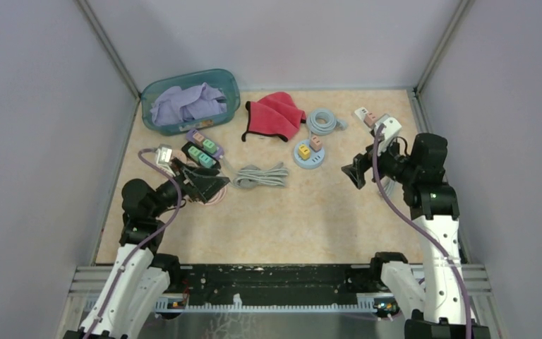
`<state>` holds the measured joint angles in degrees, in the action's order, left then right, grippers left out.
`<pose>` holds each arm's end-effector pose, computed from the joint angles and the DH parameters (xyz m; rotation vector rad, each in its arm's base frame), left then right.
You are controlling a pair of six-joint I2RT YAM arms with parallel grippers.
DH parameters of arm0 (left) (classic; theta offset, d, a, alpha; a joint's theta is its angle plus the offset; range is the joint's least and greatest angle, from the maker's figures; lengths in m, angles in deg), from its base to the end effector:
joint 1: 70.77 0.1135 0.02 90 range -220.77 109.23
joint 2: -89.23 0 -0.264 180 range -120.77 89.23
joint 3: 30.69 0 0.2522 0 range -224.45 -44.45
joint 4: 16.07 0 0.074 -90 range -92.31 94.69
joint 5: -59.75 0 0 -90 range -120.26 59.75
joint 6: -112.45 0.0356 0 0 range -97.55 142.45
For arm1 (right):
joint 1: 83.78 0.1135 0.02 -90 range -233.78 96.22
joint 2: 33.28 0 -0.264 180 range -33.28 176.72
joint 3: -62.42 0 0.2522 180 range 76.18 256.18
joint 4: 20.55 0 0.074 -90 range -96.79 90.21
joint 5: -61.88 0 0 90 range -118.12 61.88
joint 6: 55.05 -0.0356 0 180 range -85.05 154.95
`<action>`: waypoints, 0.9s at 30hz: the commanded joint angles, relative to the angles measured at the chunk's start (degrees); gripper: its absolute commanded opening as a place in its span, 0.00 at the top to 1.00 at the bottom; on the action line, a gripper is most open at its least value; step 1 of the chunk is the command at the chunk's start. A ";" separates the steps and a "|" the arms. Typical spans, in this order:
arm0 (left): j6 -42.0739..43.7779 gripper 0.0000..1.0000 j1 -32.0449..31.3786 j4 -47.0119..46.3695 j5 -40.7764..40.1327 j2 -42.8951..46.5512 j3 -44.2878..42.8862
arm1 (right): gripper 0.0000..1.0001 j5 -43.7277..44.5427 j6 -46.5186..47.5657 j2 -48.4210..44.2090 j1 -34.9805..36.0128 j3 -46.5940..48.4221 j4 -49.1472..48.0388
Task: Pull the plug off the socket
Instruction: Move the socket to the center of the board.
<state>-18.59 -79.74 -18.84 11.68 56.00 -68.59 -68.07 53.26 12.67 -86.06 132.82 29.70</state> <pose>0.1446 -0.0469 0.2917 0.2101 1.5866 -1.2156 0.1580 0.0166 0.3635 -0.6903 1.8115 0.4640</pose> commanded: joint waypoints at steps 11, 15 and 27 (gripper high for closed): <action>6.22 0.01 -0.17 -11.88 -14.88 -7.22 6.92 | 0.01 13.69 2.67 24.97 -4.69 8.52 -13.43; 10.97 0.01 -0.21 -9.65 -19.15 -12.68 3.54 | 0.01 18.10 5.16 32.13 -4.98 11.40 -15.40; 17.66 0.01 -0.60 -9.80 -25.98 -9.87 3.89 | 0.14 23.85 9.63 61.70 -7.94 31.48 -8.71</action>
<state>-3.75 -79.81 -25.86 -10.62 41.94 -66.89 -46.08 60.84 68.28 -92.31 157.02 18.80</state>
